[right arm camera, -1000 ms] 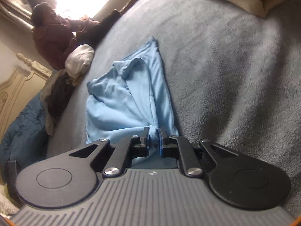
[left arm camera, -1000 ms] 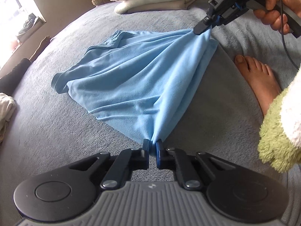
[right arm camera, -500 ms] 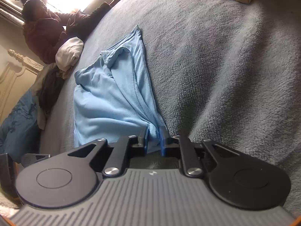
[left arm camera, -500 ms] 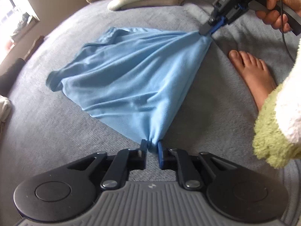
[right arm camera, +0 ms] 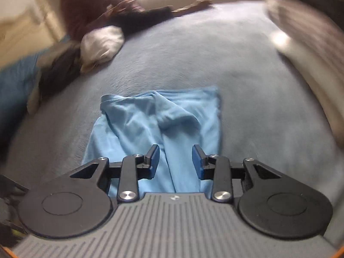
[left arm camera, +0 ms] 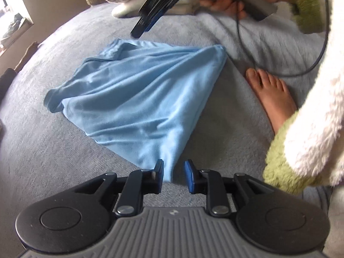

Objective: Fold clothes

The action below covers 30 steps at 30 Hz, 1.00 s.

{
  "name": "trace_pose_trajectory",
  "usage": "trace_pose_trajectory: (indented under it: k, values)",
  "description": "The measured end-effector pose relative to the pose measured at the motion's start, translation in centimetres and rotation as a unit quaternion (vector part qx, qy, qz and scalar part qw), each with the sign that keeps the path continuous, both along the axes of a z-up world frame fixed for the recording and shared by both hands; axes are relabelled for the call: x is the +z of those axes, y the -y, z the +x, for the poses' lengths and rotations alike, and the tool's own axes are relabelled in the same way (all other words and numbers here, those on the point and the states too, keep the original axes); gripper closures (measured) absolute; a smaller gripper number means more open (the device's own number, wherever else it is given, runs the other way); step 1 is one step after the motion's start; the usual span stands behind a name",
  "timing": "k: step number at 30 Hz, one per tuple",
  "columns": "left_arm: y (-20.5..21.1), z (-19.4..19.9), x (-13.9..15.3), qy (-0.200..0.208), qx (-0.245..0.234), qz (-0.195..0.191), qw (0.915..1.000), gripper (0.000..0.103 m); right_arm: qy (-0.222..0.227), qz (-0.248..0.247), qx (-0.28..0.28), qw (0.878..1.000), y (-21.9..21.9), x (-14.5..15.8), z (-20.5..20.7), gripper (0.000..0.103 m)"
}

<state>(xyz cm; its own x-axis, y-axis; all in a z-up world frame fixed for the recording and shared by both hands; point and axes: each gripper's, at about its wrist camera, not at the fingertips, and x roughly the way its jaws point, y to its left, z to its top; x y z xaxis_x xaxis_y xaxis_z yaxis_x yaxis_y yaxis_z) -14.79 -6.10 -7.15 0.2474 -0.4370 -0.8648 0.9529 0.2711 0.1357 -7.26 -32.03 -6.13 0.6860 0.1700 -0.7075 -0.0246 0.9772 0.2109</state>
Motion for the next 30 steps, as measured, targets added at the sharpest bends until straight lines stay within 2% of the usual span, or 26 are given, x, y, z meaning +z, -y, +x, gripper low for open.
trace_pose_trajectory:
  k: [3,7,10,11,12,13,15,18,24,30]
  values:
    - [-0.1,0.9,0.3,-0.005,0.015,-0.022,0.9996,0.079,0.01,-0.087,0.047,0.995,-1.9,-0.3,2.8,0.071]
    - [0.0,2.3,0.0,-0.023,0.037,-0.049,0.9978,0.079,0.014,-0.187,0.13,0.974,-3.9,-1.2,4.5,0.071]
    - [0.5,3.1,-0.6,-0.03,0.04,-0.066,0.9966,0.079,0.003,-0.225,0.188,0.956,-5.1,-2.5,5.6,0.073]
    - [0.6,3.2,-0.8,-0.035,0.038,-0.07,0.9962,0.08,-0.002,-0.231,0.192,0.954,-5.1,-2.9,6.0,0.075]
    - [0.7,3.3,-1.0,-0.04,0.036,-0.071,0.996,0.079,-0.004,-0.231,0.187,0.955,-4.8,-3.2,6.5,0.086]
    - [0.9,3.4,-1.2,-0.045,0.034,-0.073,0.9958,0.079,-0.003,-0.22,0.172,0.96,-4.1,-3.1,6.9,0.093]
    - [1.0,3.6,-1.7,-0.052,0.029,-0.073,0.9955,0.079,0.005,-0.167,0.12,0.979,-1.9,-2.6,7.6,0.097]
    - [1.0,3.8,-2.4,-0.063,0.024,-0.071,0.9951,0.079,0.017,-0.091,0.046,0.995,1.4,-1.9,8.2,0.098]
    - [0.9,4.6,-3.1,-0.08,0.021,-0.076,0.9937,0.08,0.015,-0.008,-0.028,0.999,5.1,-2.8,8.9,0.099]
    - [0.7,4.9,-3.5,-0.087,0.014,-0.079,0.993,0.08,-0.001,0.017,-0.055,0.998,6.5,-5.0,10.0,0.099]
